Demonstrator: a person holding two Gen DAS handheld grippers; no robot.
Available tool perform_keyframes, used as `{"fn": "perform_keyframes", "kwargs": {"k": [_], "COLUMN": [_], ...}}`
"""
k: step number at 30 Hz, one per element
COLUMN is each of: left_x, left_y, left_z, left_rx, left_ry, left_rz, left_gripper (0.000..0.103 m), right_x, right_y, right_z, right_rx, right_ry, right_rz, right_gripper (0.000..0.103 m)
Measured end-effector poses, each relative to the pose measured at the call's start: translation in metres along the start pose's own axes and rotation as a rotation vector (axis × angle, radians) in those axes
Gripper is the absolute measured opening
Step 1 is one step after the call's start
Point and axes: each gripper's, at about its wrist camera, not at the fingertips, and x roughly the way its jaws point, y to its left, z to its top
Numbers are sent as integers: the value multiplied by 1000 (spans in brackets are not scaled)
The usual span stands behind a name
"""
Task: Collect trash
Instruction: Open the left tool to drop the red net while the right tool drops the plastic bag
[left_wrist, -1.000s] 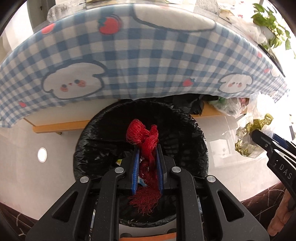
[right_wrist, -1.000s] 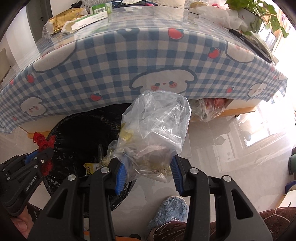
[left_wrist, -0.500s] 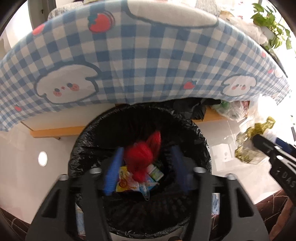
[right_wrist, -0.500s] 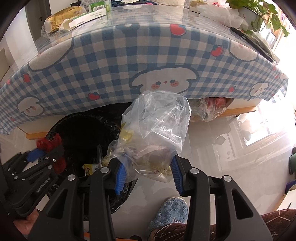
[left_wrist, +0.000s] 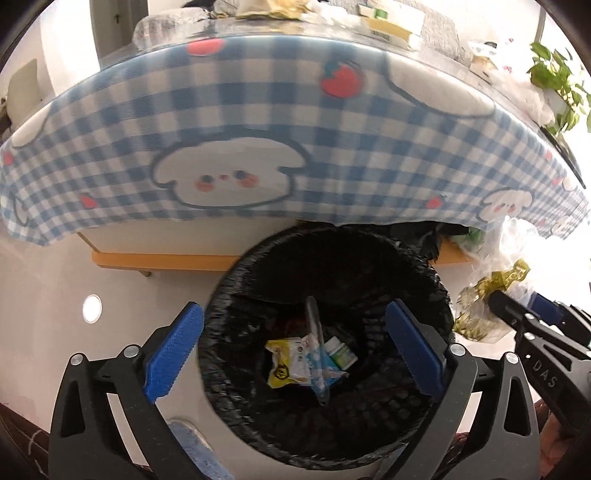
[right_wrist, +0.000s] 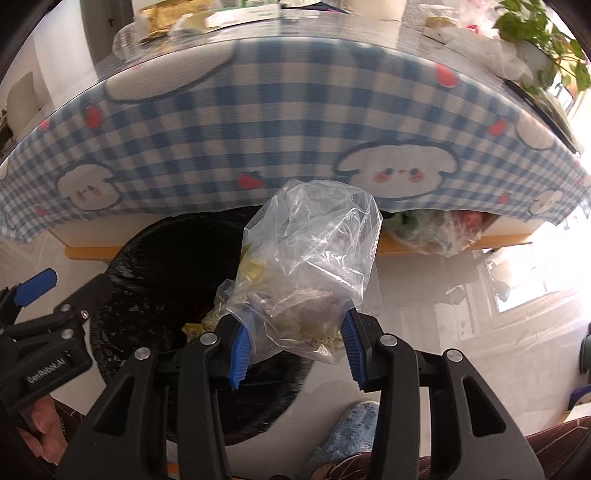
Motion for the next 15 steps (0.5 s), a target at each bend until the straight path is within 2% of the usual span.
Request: {"fn": "perform_keyframes", "kwargs": {"k": [6, 15], "left_x": [-3, -10], "left_y": [35, 65], "left_z": [-4, -8], "left_rx": [-43, -67], "left_ry": [6, -7], "left_rz": [19, 72], "left_gripper": [97, 97], "right_x": [12, 25], "right_y": [18, 50], "right_z": [2, 0], "right_rx": [-6, -34], "right_ry": [18, 47], "right_rz": [24, 51], "right_gripper": [41, 41]}}
